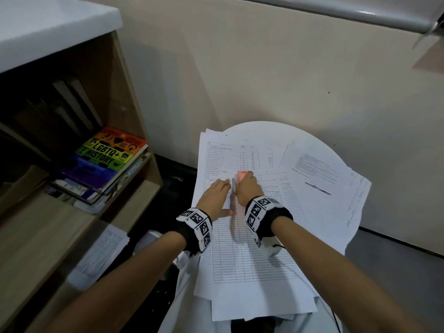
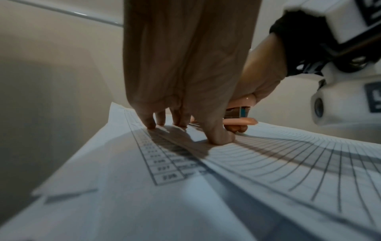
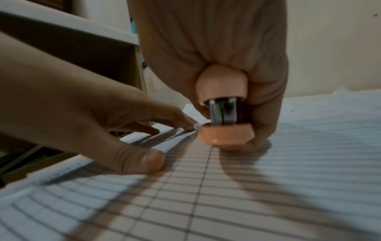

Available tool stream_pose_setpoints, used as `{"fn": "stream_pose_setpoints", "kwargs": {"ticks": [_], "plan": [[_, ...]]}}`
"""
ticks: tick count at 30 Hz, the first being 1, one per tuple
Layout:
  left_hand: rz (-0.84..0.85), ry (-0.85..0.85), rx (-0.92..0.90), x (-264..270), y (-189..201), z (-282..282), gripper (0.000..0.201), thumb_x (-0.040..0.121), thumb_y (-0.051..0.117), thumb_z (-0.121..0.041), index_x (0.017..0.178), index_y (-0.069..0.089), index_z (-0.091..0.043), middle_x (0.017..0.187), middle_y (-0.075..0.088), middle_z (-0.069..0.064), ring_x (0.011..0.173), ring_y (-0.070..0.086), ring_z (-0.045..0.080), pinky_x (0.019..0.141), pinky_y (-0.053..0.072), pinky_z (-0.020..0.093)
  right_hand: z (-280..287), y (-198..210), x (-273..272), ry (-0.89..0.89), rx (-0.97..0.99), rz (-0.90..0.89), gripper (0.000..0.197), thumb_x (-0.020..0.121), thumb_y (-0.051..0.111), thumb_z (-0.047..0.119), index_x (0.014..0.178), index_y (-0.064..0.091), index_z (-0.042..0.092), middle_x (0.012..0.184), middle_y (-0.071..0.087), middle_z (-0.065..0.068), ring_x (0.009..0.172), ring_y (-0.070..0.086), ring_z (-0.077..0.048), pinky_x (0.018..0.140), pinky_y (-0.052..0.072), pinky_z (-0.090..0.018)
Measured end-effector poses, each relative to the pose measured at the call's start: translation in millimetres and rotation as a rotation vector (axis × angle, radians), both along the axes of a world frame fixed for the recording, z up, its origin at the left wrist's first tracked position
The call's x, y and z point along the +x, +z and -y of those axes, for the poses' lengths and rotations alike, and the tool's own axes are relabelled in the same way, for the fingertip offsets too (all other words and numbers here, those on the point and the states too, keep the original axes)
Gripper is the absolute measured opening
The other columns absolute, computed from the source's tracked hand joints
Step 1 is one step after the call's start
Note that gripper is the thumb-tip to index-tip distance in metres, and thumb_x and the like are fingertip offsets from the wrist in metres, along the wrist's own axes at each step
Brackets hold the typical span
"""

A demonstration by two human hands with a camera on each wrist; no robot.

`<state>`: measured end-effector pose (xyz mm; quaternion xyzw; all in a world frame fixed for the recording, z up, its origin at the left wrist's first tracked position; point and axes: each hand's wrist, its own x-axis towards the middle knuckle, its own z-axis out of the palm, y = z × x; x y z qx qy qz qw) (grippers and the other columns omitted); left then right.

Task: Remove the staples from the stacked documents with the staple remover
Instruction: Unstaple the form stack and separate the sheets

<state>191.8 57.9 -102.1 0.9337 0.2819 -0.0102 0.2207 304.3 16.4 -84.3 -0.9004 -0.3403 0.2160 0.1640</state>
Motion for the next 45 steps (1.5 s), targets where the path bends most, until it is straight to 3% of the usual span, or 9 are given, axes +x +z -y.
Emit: {"fn": "stream_pose_setpoints", "kwargs": {"ticks": [4, 8, 13, 17, 23, 27, 32, 39, 45], "plan": [[-0.001, -0.002, 0.000, 0, -1, -1, 0.083, 0.083, 0.069, -0.033, 0.147, 0.024, -0.006, 0.157, 0.017, 0.006, 0.147, 0.010, 0.025, 0.120, 0.015, 0.034, -6, 7, 1, -0.045, -0.014, -0.066, 0.056, 0.098, 0.046, 0.030, 0.138, 0.025, -0.003, 0.137, 0.043, -0.019, 0.121, 0.050, -0.034, 0.091, 0.043, -0.039], [-0.009, 0.002, 0.006, 0, -3, -1, 0.083, 0.083, 0.068, -0.035, 0.147, 0.024, -0.007, 0.156, 0.017, 0.005, 0.146, 0.011, 0.023, 0.120, 0.017, 0.036, -7, 6, -1, -0.059, 0.005, -0.062, 0.058, 0.099, 0.042, 0.039, 0.136, 0.028, -0.003, 0.135, 0.045, -0.019, 0.117, 0.053, -0.034, 0.088, 0.043, -0.038], [-0.014, 0.018, -0.020, 1, -1, -1, 0.081, 0.085, 0.066, -0.037, 0.148, 0.023, -0.009, 0.156, 0.018, 0.003, 0.147, 0.009, 0.025, 0.119, 0.019, 0.040, -9, 6, -1, -0.052, 0.026, -0.054, 0.055, 0.099, 0.042, 0.040, 0.134, 0.030, -0.001, 0.133, 0.047, -0.018, 0.115, 0.054, -0.034, 0.085, 0.044, -0.037], [-0.023, 0.026, -0.007, 2, -1, -2, 0.082, 0.085, 0.067, -0.029, 0.149, 0.019, -0.009, 0.156, 0.019, 0.004, 0.147, 0.009, 0.025, 0.119, 0.019, 0.037, -14, 10, -3, -0.068, -0.013, -0.048, 0.057, 0.098, 0.044, 0.038, 0.136, 0.028, -0.002, 0.134, 0.047, -0.017, 0.118, 0.053, -0.032, 0.090, 0.044, -0.037], [-0.037, 0.012, 0.018, 3, -1, -4, 0.081, 0.088, 0.062, -0.037, 0.149, 0.019, -0.006, 0.156, 0.017, 0.004, 0.147, 0.008, 0.025, 0.120, 0.016, 0.035, -11, 11, -2, 0.157, -0.087, 0.256, 0.046, 0.097, 0.045, 0.012, 0.139, 0.027, 0.004, 0.133, 0.043, -0.012, 0.103, 0.061, -0.030, 0.070, 0.042, -0.035], [-0.038, -0.012, 0.051, 5, -4, -7, 0.081, 0.085, 0.063, -0.043, 0.147, 0.024, -0.009, 0.155, 0.020, 0.004, 0.146, 0.013, 0.023, 0.119, 0.019, 0.036, -15, 14, 6, 0.127, -0.047, 0.135, 0.045, 0.098, 0.046, 0.020, 0.136, 0.029, 0.003, 0.133, 0.045, -0.014, 0.111, 0.056, -0.034, 0.084, 0.045, -0.040], [-0.080, -0.008, 0.079, 6, 6, -11, 0.087, 0.079, 0.066, -0.051, 0.147, 0.027, -0.014, 0.148, 0.026, 0.002, 0.135, 0.026, 0.024, 0.111, 0.033, 0.037, -14, 9, 19, 0.171, -0.001, 0.093, 0.047, 0.099, 0.039, 0.035, 0.131, 0.033, 0.002, 0.129, 0.050, -0.016, 0.108, 0.056, -0.036, 0.084, 0.045, -0.043], [-0.228, -0.087, 0.158, 8, 14, -18, 0.091, 0.079, 0.060, -0.061, 0.148, 0.024, -0.015, 0.146, 0.024, 0.004, 0.126, 0.029, 0.028, 0.104, 0.037, 0.039, -8, 6, 20, 0.218, 0.040, 0.122, 0.043, 0.099, 0.039, 0.034, 0.130, 0.034, 0.004, 0.127, 0.050, -0.014, 0.101, 0.058, -0.036, 0.079, 0.045, -0.043], [-0.268, -0.119, 0.151, 9, 17, -24, 0.096, 0.076, 0.062, -0.062, 0.149, 0.020, -0.017, 0.141, 0.026, 0.003, 0.124, 0.029, 0.027, 0.104, 0.037, 0.041, -6, 3, 26, 0.321, 0.003, 0.228, 0.049, 0.098, 0.046, 0.026, 0.139, 0.027, 0.008, 0.137, 0.043, -0.011, 0.098, 0.061, -0.038, 0.076, 0.048, -0.042]]}}
